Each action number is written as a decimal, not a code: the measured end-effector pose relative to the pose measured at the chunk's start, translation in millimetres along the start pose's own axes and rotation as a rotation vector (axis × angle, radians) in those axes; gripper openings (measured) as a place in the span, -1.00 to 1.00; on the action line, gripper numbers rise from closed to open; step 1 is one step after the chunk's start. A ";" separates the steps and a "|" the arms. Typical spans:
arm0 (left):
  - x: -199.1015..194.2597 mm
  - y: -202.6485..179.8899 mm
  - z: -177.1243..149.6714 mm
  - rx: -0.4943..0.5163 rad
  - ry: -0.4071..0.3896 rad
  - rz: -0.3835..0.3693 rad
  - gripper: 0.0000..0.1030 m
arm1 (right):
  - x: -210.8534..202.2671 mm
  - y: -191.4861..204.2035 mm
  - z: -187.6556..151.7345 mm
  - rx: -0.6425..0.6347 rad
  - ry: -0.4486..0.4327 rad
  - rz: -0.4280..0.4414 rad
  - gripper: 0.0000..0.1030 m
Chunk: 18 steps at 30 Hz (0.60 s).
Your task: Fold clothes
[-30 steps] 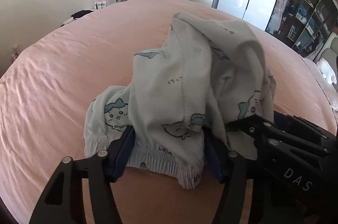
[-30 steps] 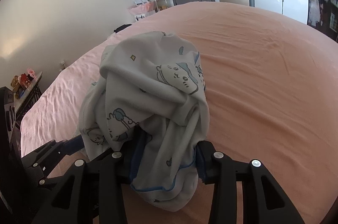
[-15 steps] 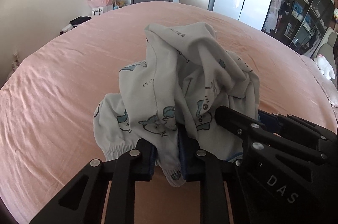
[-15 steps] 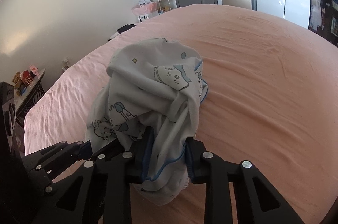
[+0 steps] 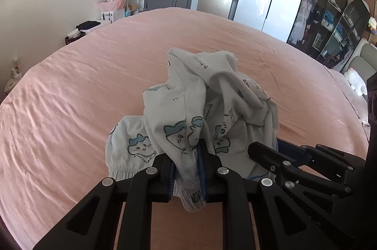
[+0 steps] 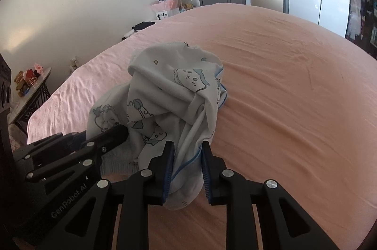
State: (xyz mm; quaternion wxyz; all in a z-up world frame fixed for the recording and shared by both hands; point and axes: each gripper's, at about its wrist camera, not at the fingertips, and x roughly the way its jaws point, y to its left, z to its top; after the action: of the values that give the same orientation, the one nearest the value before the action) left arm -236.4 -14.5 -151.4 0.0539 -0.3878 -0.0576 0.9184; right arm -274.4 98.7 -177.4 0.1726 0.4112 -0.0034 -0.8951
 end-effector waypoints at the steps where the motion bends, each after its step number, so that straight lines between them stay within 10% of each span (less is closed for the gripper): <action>1: -1.2 0.7 -0.5 -0.002 -0.001 0.000 -0.73 | -1.0 -2.1 -1.2 0.011 0.004 0.003 -0.31; 15: 0.6 -0.9 -3.9 0.014 0.009 -0.010 -0.75 | 33.1 -27.8 -17.0 0.231 0.077 0.114 -0.19; 18: 3.8 0.4 -3.5 0.013 0.017 -0.009 -0.75 | 33.3 -31.9 -17.9 0.281 0.071 0.168 -0.69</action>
State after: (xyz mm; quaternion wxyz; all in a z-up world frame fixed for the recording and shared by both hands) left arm -236.5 -14.2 -156.6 0.0610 -0.3952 -0.0529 0.9151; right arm -291.0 120.8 -218.5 0.1876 0.4608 -0.1566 -0.8532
